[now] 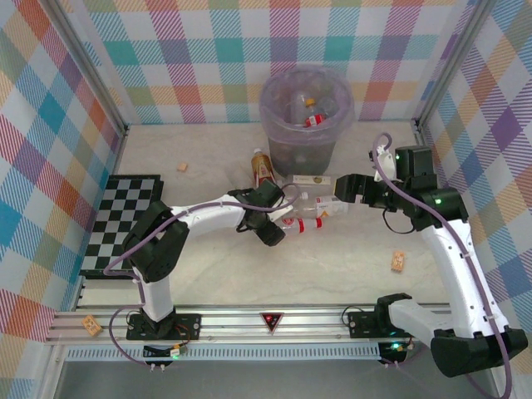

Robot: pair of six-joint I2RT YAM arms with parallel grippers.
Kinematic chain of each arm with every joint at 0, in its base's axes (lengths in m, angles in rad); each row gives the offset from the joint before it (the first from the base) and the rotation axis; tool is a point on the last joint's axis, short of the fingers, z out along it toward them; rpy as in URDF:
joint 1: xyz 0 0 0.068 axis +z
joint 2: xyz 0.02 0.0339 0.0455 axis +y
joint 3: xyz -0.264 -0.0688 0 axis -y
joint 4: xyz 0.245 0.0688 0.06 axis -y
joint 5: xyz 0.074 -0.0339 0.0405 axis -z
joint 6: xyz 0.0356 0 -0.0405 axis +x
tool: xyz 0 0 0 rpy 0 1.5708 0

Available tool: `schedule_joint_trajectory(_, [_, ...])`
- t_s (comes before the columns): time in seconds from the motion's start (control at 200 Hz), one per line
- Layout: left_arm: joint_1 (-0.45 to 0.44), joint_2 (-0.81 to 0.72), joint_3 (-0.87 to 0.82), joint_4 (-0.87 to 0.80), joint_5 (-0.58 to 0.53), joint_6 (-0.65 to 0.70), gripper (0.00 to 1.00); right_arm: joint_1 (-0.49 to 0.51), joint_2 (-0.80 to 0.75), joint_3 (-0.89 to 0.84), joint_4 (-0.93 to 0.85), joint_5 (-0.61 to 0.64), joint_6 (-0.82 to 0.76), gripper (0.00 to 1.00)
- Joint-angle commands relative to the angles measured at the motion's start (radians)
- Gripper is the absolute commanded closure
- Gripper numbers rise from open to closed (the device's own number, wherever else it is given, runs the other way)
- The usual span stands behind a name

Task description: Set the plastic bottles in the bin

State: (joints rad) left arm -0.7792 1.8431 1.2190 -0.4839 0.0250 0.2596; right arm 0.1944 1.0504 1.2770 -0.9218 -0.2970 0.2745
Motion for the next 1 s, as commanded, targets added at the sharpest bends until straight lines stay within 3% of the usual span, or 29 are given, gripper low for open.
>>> schedule_joint_trajectory(0.0, [-0.011, 0.002, -0.009, 0.006, -0.008, 0.009, 0.34, -0.009, 0.008, -0.001, 0.026, -0.009, 0.019, 0.10])
schedule_joint_trajectory(0.28, [-0.043, -0.065, 0.006, -0.031, 0.005, 0.033, 0.44, -0.009, -0.019, 0.015, 0.027, 0.007, 0.028, 0.10])
schedule_joint_trajectory(0.67, [-0.059, -0.241, 0.016, -0.085, 0.019, 0.034, 0.46, -0.010, -0.040, 0.027, 0.053, -0.027, 0.072, 0.10])
schedule_joint_trajectory(0.99, [-0.057, -0.429, -0.084, 0.092, 0.012, -0.268, 0.47, -0.018, 0.037, -0.014, 0.216, -0.111, 0.195, 0.08])
